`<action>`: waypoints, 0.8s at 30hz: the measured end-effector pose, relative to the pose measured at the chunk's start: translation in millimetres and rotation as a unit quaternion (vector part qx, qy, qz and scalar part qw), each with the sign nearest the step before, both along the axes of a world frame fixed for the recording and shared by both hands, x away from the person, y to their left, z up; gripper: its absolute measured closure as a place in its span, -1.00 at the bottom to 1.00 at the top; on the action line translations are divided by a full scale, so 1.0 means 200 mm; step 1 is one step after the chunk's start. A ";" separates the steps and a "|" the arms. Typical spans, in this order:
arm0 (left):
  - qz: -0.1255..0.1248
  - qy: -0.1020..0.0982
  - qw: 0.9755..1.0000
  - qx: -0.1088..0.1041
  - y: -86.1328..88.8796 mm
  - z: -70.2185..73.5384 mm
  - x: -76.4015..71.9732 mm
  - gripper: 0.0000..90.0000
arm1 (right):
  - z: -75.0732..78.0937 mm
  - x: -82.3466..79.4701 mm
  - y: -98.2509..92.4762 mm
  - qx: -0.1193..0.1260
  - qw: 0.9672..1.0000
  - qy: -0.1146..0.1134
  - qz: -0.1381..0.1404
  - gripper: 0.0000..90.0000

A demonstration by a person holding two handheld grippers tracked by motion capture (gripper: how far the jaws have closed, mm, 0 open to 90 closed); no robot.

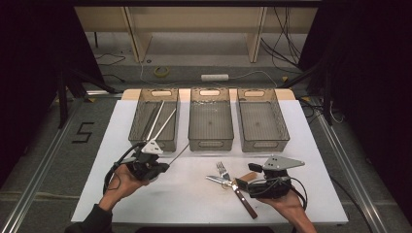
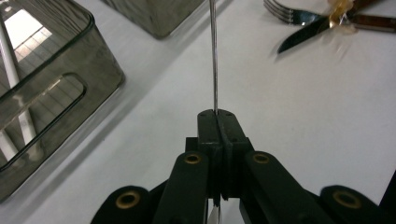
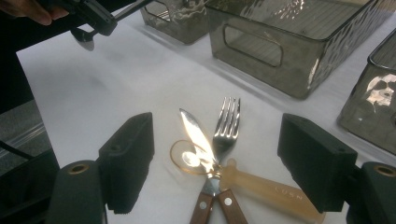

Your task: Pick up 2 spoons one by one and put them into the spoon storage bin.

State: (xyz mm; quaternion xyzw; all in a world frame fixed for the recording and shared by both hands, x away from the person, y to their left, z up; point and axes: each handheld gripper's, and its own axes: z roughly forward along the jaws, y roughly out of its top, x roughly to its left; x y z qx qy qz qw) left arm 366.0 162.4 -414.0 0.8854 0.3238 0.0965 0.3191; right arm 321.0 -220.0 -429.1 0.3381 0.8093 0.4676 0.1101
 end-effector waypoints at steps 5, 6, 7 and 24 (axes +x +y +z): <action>0.007 -0.005 1.000 -0.021 -0.04 0.03 0.03 0.98 | 0.00 0.01 -0.01 0.001 1.000 0.001 -0.003 -0.37; 0.008 -0.008 1.000 -0.023 -0.05 0.04 0.03 0.98 | 0.00 0.01 -0.02 0.001 1.000 0.001 -0.004 -0.37; 0.010 -0.010 0.999 -0.030 -0.06 0.05 0.04 0.98 | 0.00 0.01 -0.02 0.001 1.000 0.002 -0.006 -0.37; 0.046 -0.024 0.991 -0.124 -0.16 0.16 0.27 0.98 | -0.01 0.01 -0.02 0.005 1.000 0.004 -0.005 -0.37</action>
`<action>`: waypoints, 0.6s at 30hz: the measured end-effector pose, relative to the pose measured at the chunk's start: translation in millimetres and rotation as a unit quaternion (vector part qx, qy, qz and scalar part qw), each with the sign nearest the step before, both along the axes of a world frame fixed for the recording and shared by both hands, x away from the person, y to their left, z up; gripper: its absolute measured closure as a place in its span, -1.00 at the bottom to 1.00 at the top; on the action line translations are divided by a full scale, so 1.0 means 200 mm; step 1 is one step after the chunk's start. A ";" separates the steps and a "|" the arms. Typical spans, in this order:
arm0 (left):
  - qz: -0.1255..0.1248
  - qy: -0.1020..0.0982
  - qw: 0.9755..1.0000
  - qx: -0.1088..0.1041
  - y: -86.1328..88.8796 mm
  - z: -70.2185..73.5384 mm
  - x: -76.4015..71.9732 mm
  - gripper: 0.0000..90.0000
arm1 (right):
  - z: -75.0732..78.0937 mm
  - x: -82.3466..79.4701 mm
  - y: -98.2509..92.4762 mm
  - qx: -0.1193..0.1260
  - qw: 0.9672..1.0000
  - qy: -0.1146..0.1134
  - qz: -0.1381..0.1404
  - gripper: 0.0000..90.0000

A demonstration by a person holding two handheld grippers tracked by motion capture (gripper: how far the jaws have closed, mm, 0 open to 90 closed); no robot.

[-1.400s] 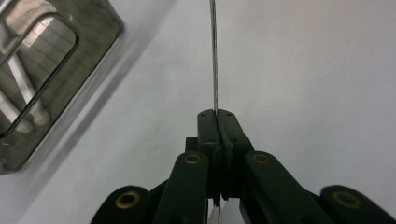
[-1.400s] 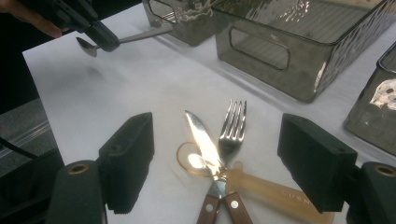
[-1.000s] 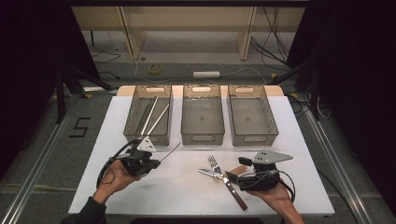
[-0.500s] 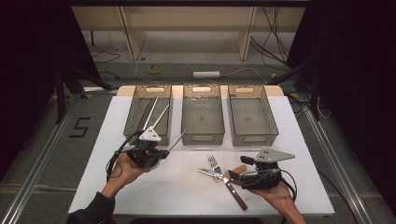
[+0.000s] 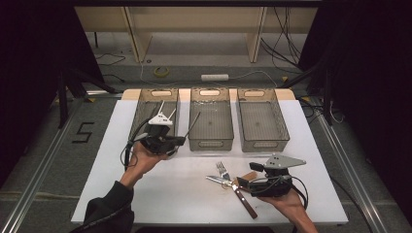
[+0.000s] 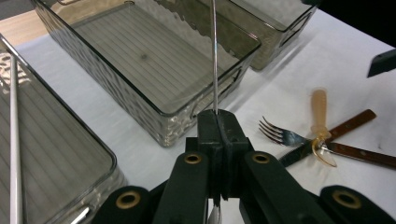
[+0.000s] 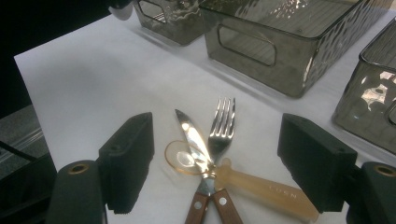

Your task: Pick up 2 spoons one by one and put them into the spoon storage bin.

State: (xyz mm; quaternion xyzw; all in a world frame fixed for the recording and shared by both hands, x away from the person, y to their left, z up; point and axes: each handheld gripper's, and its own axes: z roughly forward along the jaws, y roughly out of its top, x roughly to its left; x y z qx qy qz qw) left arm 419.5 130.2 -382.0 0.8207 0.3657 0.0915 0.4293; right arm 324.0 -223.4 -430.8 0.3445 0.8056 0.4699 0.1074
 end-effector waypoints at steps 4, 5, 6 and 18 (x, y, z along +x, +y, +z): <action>0.010 -0.003 1.000 -0.008 -0.03 0.02 0.05 0.98 | 0.00 0.00 0.00 -0.001 1.000 -0.001 0.000 -0.37; 0.012 -0.004 1.000 -0.009 -0.03 0.03 0.06 0.98 | 0.00 0.00 0.00 0.000 1.000 0.000 0.000 -0.37; 0.014 -0.007 1.000 -0.010 -0.03 0.03 0.07 0.98 | 0.00 0.00 0.00 -0.001 1.000 -0.001 0.001 -0.37; 0.042 -0.007 0.998 -0.040 -0.04 0.10 0.18 0.98 | 0.00 0.00 0.00 -0.002 1.000 0.002 0.002 -0.37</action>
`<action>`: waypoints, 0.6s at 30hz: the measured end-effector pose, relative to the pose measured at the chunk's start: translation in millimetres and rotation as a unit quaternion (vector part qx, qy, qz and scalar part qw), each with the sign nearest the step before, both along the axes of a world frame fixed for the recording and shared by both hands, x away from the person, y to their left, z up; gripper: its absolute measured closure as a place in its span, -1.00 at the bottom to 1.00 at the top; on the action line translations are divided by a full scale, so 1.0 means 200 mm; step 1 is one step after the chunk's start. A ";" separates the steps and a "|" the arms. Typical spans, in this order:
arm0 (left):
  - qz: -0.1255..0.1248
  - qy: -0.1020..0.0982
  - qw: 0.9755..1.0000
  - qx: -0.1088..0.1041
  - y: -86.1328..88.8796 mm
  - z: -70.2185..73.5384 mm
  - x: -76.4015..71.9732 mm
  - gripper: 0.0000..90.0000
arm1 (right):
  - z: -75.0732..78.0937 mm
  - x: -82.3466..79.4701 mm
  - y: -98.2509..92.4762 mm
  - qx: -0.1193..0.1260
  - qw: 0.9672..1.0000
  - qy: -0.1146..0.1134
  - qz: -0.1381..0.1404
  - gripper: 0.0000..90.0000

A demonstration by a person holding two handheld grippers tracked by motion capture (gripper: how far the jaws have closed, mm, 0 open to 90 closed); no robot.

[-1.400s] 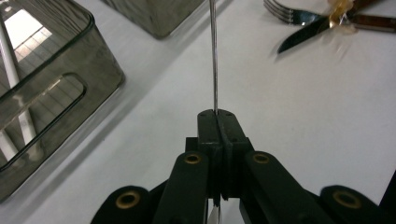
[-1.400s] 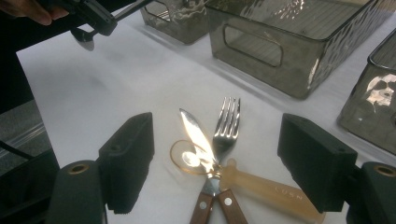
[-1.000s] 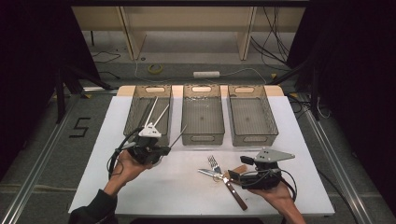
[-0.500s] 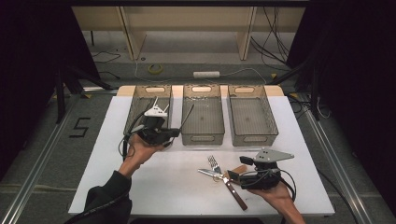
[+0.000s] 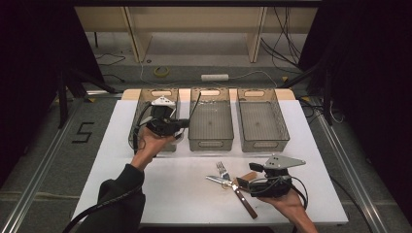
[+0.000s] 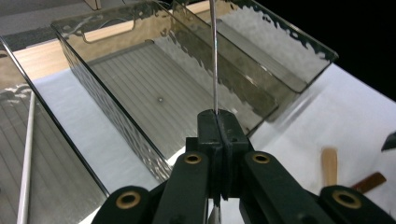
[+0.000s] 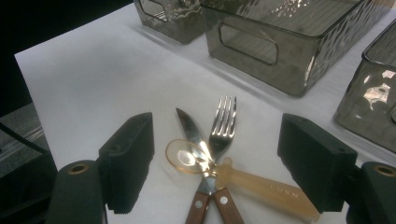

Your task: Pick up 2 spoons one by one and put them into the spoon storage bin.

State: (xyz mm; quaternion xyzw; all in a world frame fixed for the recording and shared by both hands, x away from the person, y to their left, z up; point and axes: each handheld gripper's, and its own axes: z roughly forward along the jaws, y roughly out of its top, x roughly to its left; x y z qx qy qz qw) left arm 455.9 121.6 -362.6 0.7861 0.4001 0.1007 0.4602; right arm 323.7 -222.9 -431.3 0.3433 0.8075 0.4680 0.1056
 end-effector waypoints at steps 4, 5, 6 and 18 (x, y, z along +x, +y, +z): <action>0.006 0.001 1.000 0.005 -0.02 0.01 0.03 0.98 | 0.00 0.00 0.00 0.000 1.000 0.001 0.000 -0.37; 0.008 0.003 1.000 0.002 -0.03 0.01 0.04 0.98 | 0.00 0.00 0.00 0.001 1.000 0.001 0.000 -0.37; 0.009 0.005 1.000 0.001 -0.04 0.01 0.06 0.98 | 0.00 0.00 0.00 0.000 1.000 0.001 0.000 -0.37; 0.019 0.017 1.000 -0.015 -0.14 0.02 0.16 0.98 | 0.00 0.00 0.00 0.002 1.000 0.001 -0.001 -0.37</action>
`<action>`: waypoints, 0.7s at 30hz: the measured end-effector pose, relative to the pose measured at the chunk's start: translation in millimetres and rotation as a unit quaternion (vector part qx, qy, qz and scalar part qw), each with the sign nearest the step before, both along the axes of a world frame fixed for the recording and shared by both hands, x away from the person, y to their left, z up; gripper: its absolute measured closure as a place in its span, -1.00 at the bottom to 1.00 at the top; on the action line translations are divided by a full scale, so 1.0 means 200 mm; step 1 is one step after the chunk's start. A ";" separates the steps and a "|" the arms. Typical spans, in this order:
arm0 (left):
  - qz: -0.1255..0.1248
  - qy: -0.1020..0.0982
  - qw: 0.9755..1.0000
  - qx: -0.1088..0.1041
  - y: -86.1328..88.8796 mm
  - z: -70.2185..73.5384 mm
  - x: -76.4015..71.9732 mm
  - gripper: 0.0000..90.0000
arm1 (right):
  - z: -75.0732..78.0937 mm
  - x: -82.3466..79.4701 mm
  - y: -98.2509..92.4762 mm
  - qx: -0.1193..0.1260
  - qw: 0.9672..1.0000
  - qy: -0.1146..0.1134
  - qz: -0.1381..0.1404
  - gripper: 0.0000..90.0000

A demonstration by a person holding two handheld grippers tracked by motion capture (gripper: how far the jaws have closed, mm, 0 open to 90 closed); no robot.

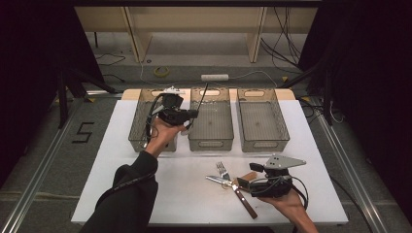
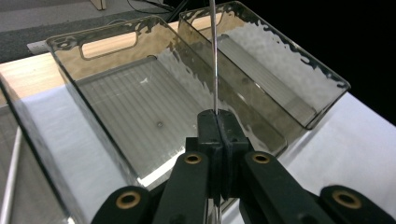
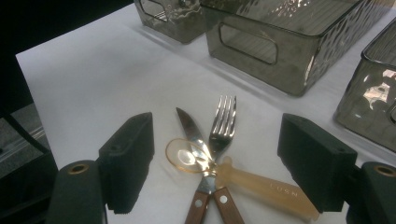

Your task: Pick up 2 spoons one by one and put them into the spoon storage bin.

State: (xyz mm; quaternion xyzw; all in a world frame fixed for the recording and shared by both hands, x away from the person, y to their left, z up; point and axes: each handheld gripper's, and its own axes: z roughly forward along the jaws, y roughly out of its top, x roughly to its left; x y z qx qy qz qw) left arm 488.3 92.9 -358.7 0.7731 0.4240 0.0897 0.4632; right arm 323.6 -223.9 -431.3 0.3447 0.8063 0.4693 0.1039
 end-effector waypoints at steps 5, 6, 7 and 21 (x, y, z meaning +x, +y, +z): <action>0.004 0.007 1.000 -0.004 -0.04 -0.01 0.03 0.98 | 0.00 0.00 0.00 0.000 1.000 -0.001 0.001 -0.37; 0.005 0.008 1.000 -0.002 -0.05 -0.01 0.04 0.98 | 0.00 0.00 0.00 0.000 1.000 -0.001 0.002 -0.37; 0.006 0.011 1.000 -0.004 -0.05 -0.02 0.05 0.98 | 0.00 0.00 0.00 0.000 1.000 0.000 0.002 -0.37; 0.025 0.026 0.999 0.001 -0.11 -0.11 0.12 0.98 | 0.00 0.00 0.00 -0.001 1.000 0.001 0.004 -0.37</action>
